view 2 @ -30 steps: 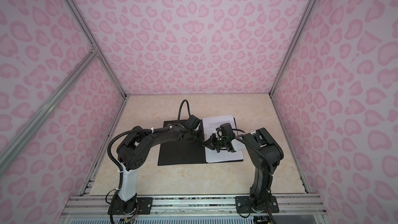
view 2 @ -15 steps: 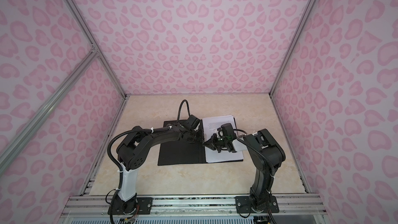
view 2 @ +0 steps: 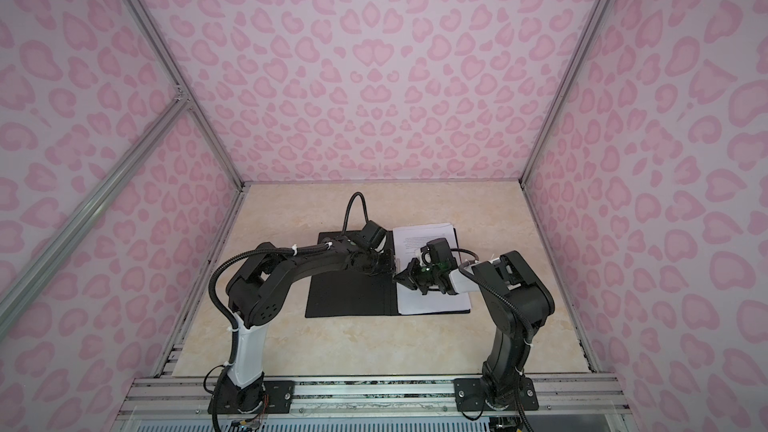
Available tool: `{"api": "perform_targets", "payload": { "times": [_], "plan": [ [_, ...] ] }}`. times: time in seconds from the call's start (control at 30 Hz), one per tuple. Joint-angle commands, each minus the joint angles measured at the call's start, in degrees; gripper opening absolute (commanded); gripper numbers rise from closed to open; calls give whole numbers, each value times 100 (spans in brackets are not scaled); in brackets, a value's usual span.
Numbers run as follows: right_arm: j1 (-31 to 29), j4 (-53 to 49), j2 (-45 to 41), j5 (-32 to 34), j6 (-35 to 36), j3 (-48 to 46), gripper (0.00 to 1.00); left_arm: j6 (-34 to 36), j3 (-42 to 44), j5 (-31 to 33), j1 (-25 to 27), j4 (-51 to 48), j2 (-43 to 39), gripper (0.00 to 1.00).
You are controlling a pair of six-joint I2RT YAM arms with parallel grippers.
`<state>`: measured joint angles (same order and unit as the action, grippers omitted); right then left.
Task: Put the files into the folder
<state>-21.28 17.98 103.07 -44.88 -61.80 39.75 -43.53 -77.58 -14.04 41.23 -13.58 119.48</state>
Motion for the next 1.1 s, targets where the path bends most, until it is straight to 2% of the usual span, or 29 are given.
{"api": "perform_targets", "payload": {
  "times": [0.0,0.2,0.3,0.6,1.07],
  "plan": [
    [16,-1173,-56,754,158,-44,0,128,118,189,-70,-1002,41,18],
    [18,-1361,-157,946,222,-72,0,45,243,24,-125,-830,-14,25],
    [14,-1411,-136,1003,233,-72,0,5,318,55,-138,-787,-59,25],
    [1,-1505,5,1221,298,-2,0,43,314,66,-145,-873,42,13],
    [-27,-1795,289,1594,562,202,0,55,379,209,-85,-964,102,3]
  ]
}}
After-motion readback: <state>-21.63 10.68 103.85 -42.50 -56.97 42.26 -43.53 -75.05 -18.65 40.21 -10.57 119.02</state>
